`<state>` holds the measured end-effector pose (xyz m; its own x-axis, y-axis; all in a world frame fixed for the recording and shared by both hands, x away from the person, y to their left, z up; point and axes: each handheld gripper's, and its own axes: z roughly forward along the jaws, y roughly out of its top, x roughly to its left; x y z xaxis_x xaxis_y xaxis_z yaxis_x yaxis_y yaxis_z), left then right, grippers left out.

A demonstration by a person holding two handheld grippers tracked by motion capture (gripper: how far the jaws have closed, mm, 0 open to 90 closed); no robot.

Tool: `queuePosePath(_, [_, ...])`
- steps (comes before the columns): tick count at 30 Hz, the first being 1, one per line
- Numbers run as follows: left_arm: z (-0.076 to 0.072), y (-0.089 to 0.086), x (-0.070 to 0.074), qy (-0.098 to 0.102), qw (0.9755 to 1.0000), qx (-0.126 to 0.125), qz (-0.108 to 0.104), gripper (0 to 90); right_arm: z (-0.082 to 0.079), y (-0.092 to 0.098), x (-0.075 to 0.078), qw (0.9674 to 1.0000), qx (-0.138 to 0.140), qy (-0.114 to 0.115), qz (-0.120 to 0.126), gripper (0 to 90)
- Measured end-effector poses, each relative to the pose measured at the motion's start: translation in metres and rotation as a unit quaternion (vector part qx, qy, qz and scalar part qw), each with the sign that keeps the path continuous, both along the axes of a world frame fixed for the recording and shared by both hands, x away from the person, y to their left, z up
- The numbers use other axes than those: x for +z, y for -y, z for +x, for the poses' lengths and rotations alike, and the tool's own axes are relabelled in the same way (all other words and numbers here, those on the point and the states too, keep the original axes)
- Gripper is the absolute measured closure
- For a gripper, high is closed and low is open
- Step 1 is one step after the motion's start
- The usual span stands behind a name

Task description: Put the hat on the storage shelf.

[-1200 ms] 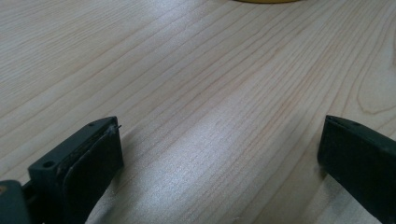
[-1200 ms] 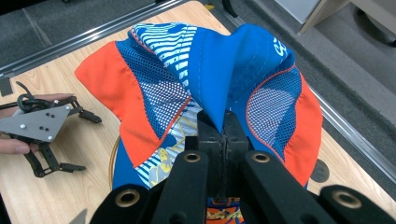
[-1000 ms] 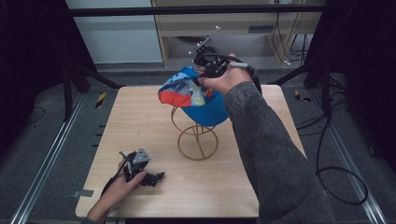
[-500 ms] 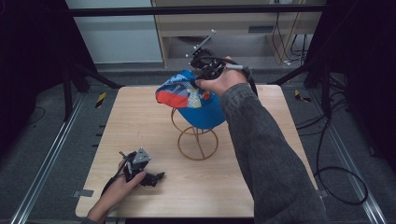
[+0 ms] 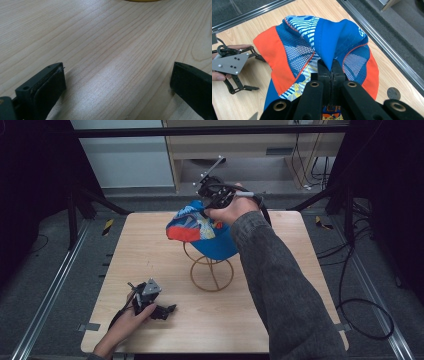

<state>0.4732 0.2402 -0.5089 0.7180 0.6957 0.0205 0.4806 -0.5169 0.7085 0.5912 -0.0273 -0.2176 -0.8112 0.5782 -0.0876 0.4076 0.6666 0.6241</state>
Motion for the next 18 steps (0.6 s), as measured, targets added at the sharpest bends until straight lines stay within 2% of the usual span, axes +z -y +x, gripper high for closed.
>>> queuePosePath(18, [0.0000, 0.0000, 0.0000, 0.000, 1.0000, 0.000, 0.000, 0.0, -0.0011, -0.0039, -0.0075, 1.0000, 0.006, -0.005, -0.004, 88.9])
